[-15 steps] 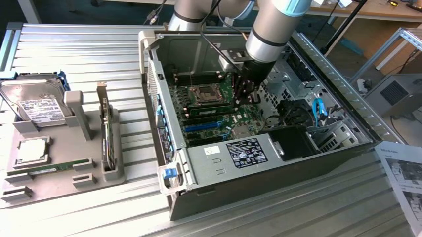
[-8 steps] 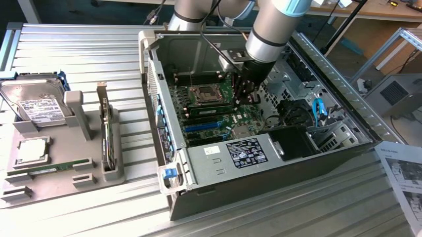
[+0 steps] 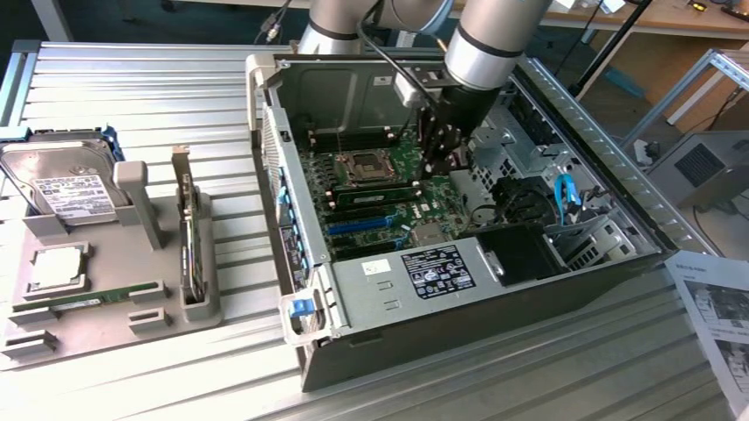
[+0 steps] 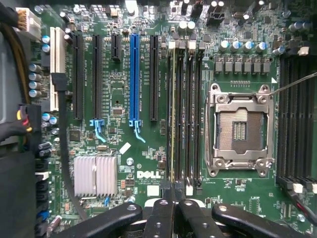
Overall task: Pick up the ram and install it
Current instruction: 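Press down the ram until it locks into place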
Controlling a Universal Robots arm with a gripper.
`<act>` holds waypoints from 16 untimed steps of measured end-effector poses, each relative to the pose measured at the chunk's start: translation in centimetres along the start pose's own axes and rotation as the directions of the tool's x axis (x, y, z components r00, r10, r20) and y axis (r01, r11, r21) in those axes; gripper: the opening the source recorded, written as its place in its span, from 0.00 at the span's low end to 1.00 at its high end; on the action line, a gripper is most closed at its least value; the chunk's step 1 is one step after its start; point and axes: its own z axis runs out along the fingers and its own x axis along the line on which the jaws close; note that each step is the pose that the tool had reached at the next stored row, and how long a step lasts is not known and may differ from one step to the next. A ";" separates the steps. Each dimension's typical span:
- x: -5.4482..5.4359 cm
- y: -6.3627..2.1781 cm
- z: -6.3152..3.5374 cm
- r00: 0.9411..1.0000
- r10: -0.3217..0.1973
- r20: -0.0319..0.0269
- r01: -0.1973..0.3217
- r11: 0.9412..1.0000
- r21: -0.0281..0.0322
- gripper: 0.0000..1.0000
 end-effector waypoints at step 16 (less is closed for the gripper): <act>0.0 0.41 -0.87 1.000 0.000 -0.001 0.000 1.000 0.000 0.11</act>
